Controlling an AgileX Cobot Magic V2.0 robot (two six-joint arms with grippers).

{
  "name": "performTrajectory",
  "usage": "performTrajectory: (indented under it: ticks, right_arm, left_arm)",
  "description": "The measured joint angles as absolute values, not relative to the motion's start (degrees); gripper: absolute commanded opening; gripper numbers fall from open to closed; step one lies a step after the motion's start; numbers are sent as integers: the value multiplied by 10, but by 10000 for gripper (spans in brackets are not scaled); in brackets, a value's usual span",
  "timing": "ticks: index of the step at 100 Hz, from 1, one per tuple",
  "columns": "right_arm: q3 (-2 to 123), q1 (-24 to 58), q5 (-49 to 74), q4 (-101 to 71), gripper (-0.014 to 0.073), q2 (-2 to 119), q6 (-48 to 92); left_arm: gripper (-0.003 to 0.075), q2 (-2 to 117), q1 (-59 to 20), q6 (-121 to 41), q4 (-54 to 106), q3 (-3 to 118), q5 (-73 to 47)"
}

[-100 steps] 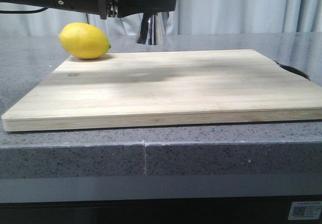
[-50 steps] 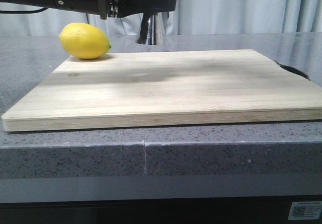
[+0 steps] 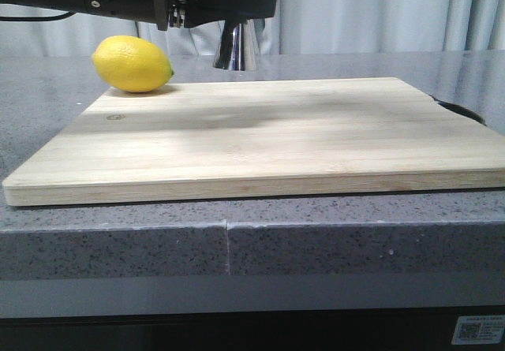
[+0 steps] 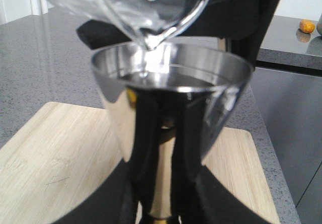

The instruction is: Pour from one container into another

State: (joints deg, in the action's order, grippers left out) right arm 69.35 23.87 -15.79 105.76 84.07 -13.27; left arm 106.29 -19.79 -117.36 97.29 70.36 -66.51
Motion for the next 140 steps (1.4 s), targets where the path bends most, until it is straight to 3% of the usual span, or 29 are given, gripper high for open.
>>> performTrajectory:
  ticks: [140]
  right_arm:
    - [693, 239, -149, 1017, 216, 841, -100]
  left_arm:
    - [-18, 1063, -198, -1174, 972, 704, -665]
